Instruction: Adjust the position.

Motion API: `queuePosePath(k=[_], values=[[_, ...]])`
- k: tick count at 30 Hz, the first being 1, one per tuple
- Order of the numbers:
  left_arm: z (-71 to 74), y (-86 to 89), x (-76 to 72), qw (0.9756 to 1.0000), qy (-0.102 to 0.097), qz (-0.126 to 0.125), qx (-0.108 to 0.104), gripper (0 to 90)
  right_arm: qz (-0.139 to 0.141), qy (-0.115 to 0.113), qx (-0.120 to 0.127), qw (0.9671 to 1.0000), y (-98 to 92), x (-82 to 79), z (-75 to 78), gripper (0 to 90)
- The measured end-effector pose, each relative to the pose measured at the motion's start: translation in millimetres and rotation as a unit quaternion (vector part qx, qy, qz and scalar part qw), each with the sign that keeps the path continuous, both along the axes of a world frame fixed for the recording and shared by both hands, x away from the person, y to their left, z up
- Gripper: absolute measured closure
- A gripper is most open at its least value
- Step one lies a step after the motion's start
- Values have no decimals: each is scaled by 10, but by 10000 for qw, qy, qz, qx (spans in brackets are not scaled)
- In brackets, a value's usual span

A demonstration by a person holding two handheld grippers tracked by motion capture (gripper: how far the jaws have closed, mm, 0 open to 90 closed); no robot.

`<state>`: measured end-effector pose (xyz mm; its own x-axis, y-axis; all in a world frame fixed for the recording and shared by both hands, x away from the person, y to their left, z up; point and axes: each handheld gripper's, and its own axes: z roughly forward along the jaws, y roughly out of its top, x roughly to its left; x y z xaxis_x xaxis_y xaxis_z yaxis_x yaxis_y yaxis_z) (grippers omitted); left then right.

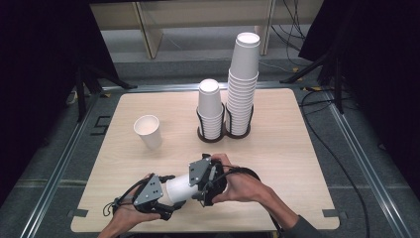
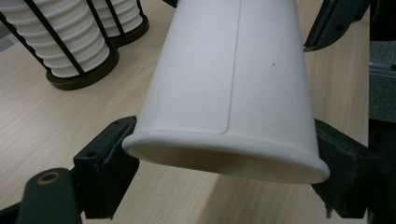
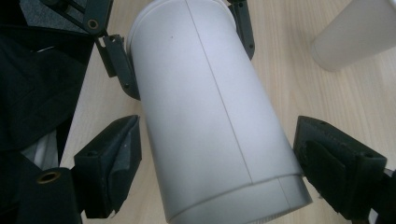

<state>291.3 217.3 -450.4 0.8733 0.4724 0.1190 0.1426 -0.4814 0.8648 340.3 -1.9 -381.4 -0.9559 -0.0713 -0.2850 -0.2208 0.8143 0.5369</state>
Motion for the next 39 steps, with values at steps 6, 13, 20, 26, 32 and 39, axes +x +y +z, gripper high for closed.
queuePosePath(k=[6, 13, 20, 26, 32, 39], values=[[-4, -12, -3, 10000, 33, -53, 58, 164, 119, -28, -111, 9999, 42, -14, -49, 173], [-11, -15, -7, 9999, 75, -56, 121, 164, 267, -141, -264, 9992, 95, -24, -103, 169], [-9, -20, -3, 9996, 134, -148, 208, 163, 363, -211, -359, 9985, 144, -44, -153, 167], [-13, -31, -13, 9995, 119, -197, 221, 164, 459, -228, -450, 9977, 178, -57, -203, 161], [-6, -36, -25, 9995, 120, -212, 210, 163, 527, -252, -533, 9969, 187, -60, -224, 166], [-5, -40, -34, 9993, 115, -256, 235, 161, 502, -187, -601, 9968, 190, -55, -256, 176]])
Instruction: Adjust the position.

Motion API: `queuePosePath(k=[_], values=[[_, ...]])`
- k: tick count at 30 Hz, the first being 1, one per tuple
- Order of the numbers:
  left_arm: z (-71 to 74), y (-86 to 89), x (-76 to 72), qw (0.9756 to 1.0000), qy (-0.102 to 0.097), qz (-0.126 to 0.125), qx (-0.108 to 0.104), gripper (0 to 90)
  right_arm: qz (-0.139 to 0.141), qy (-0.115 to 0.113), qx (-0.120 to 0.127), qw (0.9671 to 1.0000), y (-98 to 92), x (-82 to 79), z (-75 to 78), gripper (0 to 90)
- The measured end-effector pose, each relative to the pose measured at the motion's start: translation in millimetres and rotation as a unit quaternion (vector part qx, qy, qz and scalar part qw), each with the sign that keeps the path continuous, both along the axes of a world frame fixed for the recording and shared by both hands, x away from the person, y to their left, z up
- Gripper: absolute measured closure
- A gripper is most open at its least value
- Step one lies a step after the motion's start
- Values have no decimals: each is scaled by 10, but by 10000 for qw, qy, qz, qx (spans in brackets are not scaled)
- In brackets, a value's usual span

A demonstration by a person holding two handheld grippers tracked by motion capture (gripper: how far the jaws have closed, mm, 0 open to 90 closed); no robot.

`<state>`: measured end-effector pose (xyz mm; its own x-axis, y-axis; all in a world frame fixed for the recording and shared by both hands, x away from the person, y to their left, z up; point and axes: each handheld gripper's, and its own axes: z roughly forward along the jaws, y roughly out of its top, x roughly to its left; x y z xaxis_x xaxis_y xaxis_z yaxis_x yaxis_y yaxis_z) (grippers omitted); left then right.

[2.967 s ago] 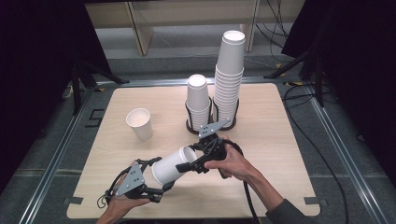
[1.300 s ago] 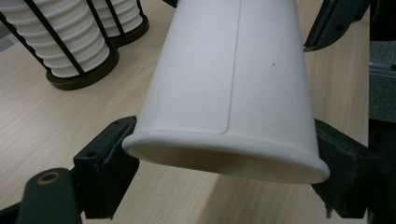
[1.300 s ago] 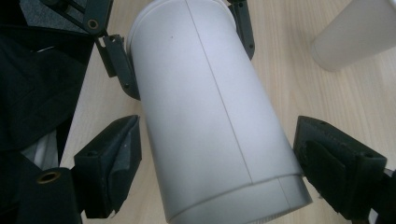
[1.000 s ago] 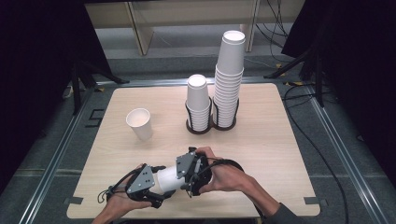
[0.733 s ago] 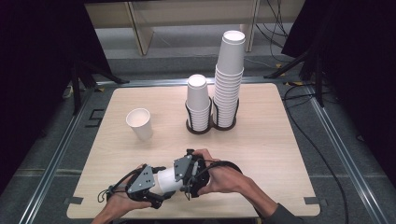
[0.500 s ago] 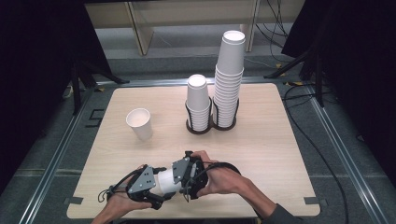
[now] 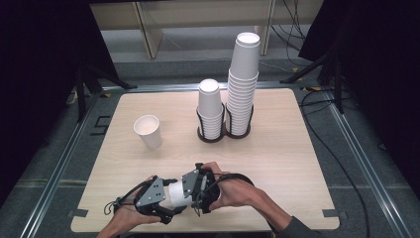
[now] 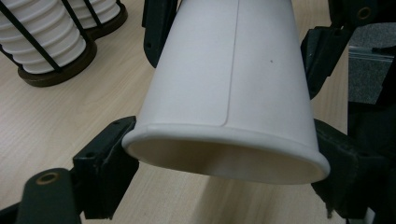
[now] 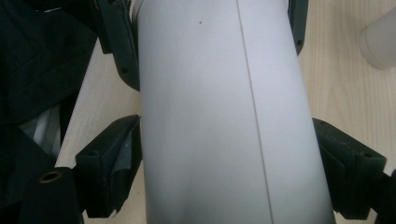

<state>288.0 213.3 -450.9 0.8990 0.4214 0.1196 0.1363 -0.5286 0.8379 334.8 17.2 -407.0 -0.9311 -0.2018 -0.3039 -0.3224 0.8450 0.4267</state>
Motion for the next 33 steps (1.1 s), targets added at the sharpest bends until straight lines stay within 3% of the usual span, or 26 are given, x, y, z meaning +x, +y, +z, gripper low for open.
queuePosePath(k=[14, 15, 16, 17, 18, 19, 20, 21, 22, 24, 26, 27, 28, 30, 31, 32, 33], values=[[23, 30, 8, 9997, -114, -214, 4, 161, 116, 60, -60, 9999, -31, 30, -35, 240], [18, 22, -3, 9996, -98, -196, -199, 161, -175, 281, -110, 9994, -69, -5, -28, 245], [25, 27, -8, 9996, -93, -186, -202, 157, -155, 289, -81, 9994, -74, -4, -22, 245], [24, 34, -6, 9994, -137, -184, -246, 153, 91, 142, -20, 9999, -64, 28, -8, 245], [30, 40, -4, 9993, -135, -180, -292, 149, 254, 160, 72, 9995, -57, 44, -12, 245], [30, 40, -4, 9993, -135, -180, -292, 143, 151, 211, 95, 9996, -68, 41, -7, 244], [38, 48, -6, 9992, -114, -186, -340, 138, 278, 162, 165, 9993, -69, 63, 6, 244], [34, 54, 4, 9985, -155, -195, -489, 136, 239, 179, 201, 9994, -79, 69, 12, 244], [35, 56, -3, 9982, -179, -125, -559, 131, -197, 458, 118, 9987, -115, 17, 17, 244], [38, 69, 13, 9974, -193, -156, -675, 115, 198, 285, 311, 9989, -100, 79, 31, 241], [46, 83, 11, 9974, -233, -101, -673, 107, 51, 356, 326, 9988, -118, 77, 37, 241], [48, 85, 7, 9966, -203, -83, -791, 108, 8, 499, 450, 9977, -144, 87, 59, 240], [54, 100, 13, 9944, -248, -75, -1027, 106, 138, 432, 565, 9974, -151, 112, 75, 240], [75, 128, 15, 9926, -243, 26, -1186, 100, -16, 641, 733, 9952, -186, 125, 94, 239], [69, 134, 28, 9901, -246, 36, -1381, 95, -85, 735, 858, 9936, -203, 131, 110, 238], [69, 134, 28, 9901, -246, 36, -1381, 98, -85, 735, 858, 9936, -203, 131, 110, 238], [81, 160, 27, 9899, -228, 94, -1393, 98, -124, 871, 964, 9915, -225, 145, 127, 237]])
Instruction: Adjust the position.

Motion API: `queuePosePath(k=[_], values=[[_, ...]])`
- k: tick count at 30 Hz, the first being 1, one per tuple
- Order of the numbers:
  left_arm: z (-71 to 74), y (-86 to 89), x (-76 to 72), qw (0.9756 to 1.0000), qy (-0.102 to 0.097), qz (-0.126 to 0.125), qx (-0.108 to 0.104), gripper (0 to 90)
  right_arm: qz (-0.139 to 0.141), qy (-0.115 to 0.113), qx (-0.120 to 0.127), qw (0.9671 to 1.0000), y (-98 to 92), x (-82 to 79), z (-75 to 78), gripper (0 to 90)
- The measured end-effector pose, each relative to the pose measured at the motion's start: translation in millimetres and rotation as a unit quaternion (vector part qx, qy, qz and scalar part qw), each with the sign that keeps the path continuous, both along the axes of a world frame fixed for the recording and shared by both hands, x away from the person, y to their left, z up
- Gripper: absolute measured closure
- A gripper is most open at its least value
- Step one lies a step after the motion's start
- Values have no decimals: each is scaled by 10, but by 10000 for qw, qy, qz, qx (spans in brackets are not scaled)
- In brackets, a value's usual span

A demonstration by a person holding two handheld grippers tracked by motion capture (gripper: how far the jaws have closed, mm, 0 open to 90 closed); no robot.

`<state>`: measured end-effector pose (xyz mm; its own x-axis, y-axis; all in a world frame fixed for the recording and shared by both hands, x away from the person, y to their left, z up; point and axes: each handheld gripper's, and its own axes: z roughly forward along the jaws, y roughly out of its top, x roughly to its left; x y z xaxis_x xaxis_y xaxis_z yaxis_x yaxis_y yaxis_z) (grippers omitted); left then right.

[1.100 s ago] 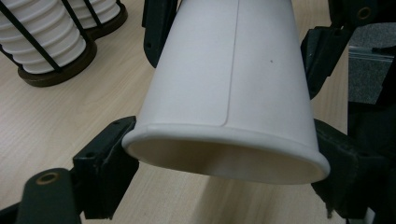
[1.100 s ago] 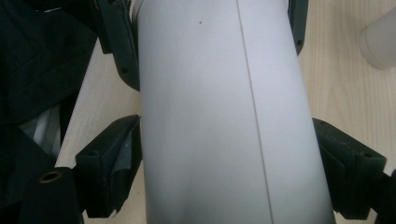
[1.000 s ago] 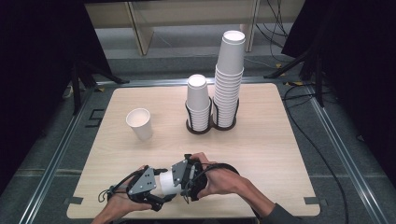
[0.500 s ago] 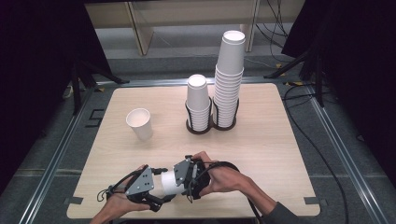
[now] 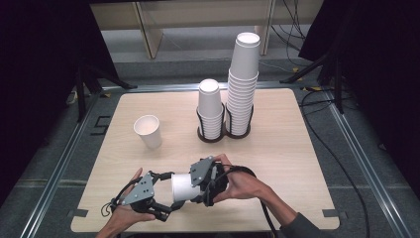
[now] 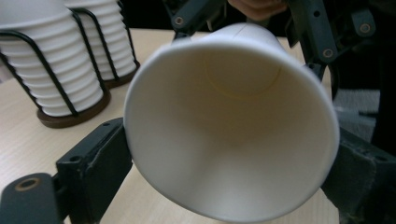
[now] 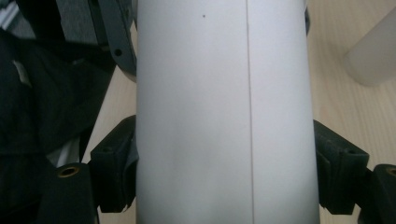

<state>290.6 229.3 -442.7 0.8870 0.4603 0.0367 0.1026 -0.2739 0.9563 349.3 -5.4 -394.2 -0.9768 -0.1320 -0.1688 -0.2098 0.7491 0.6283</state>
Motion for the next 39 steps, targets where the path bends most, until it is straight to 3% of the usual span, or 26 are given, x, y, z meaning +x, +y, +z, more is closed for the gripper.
queuePosePath(k=[1, 2, 3, 4, 5, 6, 7, 10, 11, 12, 13, 14, 15, 20, 24, 28, 39], values=[[-9, 5, 8, 9999, -57, 49, -154, 99, 29, 29, 137, 9999, -18, 32, 6, 236], [-11, 23, 13, 9993, -31, 84, -352, 127, -101, 231, 369, 9990, -75, 61, 45, 235], [-11, 23, 13, 9993, -31, 84, -352, 148, -128, 219, 505, 9984, -103, 92, 61, 234], [3, 42, 13, 9984, -14, 123, -546, 128, -216, 340, 636, 9972, -135, 99, 84, 233], [3, 42, 13, 9984, -14, 123, -546, 132, -216, 340, 636, 9972, -135, 99, 84, 233], [16, 50, 13, 9974, 57, 119, -709, 142, -267, 443, 877, 9948, -184, 134, 109, 232], [24, 54, 6, 9972, 86, 142, -723, 138, -310, 508, 989, 9933, -204, 145, 118, 231], [21, 43, 5, 9966, 136, 174, -789, 137, -321, 555, 1135, 9915, -229, 171, 126, 230], [4, 28, 20, 9950, 178, 181, -967, 134, -310, 618, 1231, 9900, -236, 177, 122, 229], [14, 40, 18, 9950, 242, 249, -937, 130, -313, 624, 1247, 9897, -237, 179, 118, 229], [9, 37, 21, 9934, 295, 261, -1076, 137, -286, 578, 1283, 9896, -234, 186, 111, 229], [9, 37, 21, 9934, 295, 261, -1076, 139, -286, 578, 1283, 9896, -234, 186, 111, 229], [23, 66, 26, 9932, 317, 330, -1074, 139, -278, 671, 1264, 9893, -224, 176, 94, 229], [23, 66, 28, 9923, 310, 350, -1148, 84, -203, 647, 1347, 9886, -199, 178, 69, 228], [23, 42, 25, 9918, 340, 367, -1174, 51, -157, 816, 1378, 9870, -177, 161, 44, 227], [24, 25, 27, 9912, 326, 408, -1216, 1, -106, 826, 1440, 9861, -157, 166, 19, 226], [36, 3, 19, 9903, 337, 367, -1300, 0, -44, 1094, 1464, 9832, -100, 151, -79, 224]])
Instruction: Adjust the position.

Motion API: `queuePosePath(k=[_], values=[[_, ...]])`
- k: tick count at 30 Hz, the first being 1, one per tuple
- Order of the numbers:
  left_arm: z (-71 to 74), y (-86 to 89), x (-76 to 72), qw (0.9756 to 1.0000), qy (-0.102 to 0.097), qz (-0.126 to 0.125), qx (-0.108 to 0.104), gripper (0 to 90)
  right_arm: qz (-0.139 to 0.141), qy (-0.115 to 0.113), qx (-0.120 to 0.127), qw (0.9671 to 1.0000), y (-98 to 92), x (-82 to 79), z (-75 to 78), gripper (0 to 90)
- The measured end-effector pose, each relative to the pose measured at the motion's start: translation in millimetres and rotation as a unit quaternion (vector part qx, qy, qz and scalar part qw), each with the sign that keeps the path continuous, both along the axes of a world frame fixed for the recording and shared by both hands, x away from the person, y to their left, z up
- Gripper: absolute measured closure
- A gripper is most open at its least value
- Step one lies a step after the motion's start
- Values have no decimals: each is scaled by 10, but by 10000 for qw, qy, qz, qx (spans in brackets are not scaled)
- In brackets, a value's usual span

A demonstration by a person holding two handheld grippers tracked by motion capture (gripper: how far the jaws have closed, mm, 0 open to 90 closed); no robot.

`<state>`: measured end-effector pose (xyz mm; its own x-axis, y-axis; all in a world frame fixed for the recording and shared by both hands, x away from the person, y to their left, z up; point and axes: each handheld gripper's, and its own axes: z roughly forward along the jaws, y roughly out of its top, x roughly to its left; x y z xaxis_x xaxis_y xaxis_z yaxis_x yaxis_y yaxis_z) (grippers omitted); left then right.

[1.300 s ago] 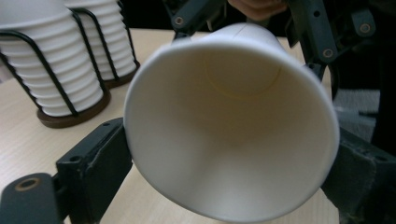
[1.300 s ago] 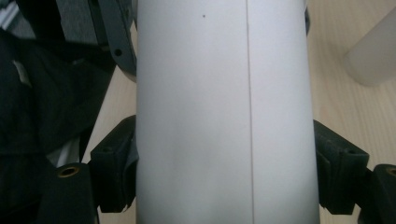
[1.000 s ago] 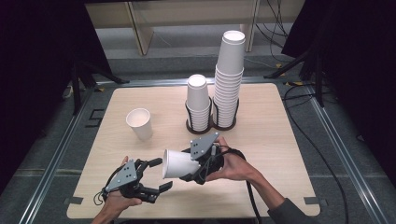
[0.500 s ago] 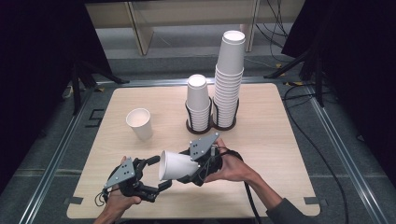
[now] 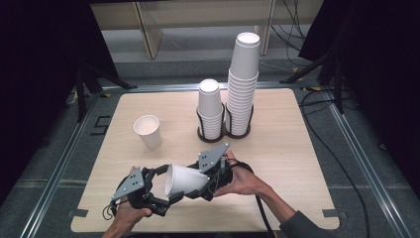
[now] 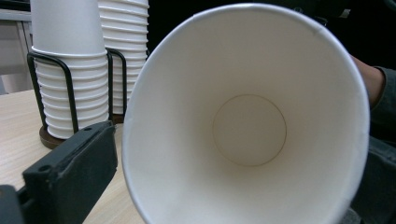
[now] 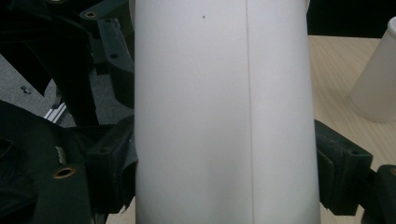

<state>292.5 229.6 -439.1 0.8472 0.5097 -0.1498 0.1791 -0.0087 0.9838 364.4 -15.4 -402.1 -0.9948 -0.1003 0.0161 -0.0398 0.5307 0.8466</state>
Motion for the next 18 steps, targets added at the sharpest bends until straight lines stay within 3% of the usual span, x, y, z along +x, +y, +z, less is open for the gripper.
queuePosePath(k=[13, 18], values=[[8, -30, -21, 9999, -102, -63, -25, 43, 90, 80, 123, 9999, 21, 11, -51, 219], [21, -10, -16, 9998, -141, -128, 5, 73, 105, 162, 65, 9998, 21, 6, -73, 221]])
